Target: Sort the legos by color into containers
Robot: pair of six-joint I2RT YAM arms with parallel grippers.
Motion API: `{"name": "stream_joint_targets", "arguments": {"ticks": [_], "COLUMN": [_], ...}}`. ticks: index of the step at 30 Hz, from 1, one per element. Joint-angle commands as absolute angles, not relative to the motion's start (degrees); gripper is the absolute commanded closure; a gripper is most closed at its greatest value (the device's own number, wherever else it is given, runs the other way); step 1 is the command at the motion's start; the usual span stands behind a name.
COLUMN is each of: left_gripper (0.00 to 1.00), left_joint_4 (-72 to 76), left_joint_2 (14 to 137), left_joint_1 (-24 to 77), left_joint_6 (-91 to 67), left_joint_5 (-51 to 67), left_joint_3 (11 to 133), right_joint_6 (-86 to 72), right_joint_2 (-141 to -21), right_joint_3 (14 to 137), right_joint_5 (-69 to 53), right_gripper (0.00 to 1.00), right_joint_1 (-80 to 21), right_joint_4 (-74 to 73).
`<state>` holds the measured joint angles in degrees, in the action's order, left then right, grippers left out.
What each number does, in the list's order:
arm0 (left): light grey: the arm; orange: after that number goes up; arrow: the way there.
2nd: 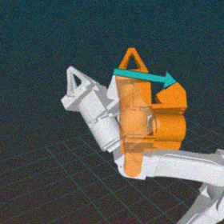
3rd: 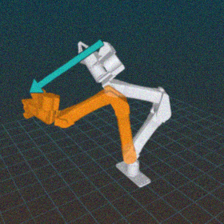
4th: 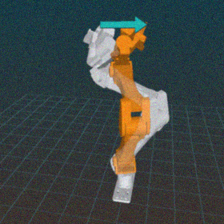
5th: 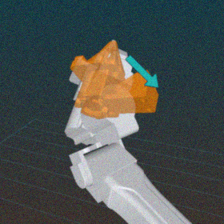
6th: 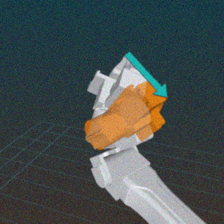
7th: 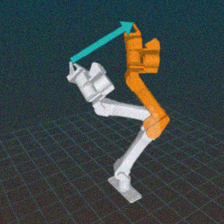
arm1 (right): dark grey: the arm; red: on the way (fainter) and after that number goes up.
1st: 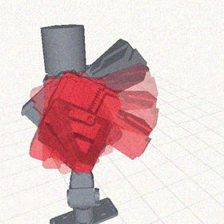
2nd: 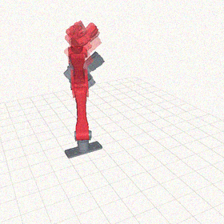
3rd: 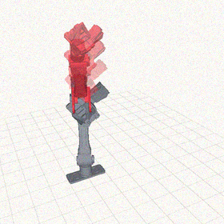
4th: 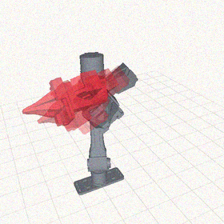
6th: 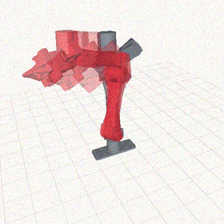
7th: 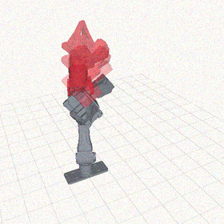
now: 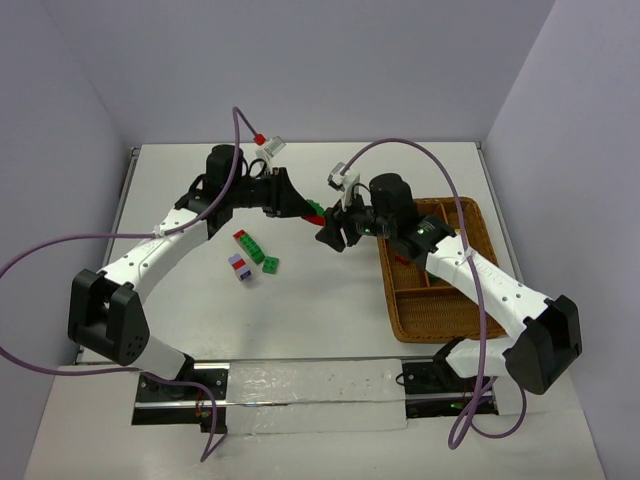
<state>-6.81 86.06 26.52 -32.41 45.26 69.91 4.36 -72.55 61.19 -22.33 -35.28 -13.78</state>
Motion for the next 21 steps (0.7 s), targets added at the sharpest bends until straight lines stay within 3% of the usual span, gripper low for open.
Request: {"name": "stream_joint_targets", "arguments": {"ticks": [1, 8, 13, 17, 21], "left_gripper": [1.00, 1.00, 1.00, 1.00, 1.00], "left_joint_4": [-7.21, -6.62, -5.26, -4.98, -8.03], "left_joint_2": [85.52, 83.83, 83.58, 83.24, 84.64], "left_joint_1": [26.37, 26.09, 25.04, 24.96, 24.96], "left_joint_6": [-32.87, -32.06, -32.38, -30.29, -23.93], "left_joint_5": [44.30, 42.53, 45.41, 48.47, 57.72], "left_joint_3": [72.69, 70.88, 69.08, 68.83, 69.44], "right_joint_6": [4.40, 0.31, -4.34, -5.01, -5.88], "right_joint_2": [-71.51, -69.31, -69.79, -69.97, -73.14], "right_joint_3": [63.48, 62.96, 63.82, 64.05, 67.07], "right_joint_5": [-17.02, -14.76, -29.83, -31.65, -42.38], "right_gripper": [0.37, 0.35, 0.36, 0.36, 0.36], "right_joint_1": [-35.66, -33.18, -27.23, -26.63, -25.48], "right_joint_4": [-12.48, -11.89, -12.31, -12.23, -13.83]}}
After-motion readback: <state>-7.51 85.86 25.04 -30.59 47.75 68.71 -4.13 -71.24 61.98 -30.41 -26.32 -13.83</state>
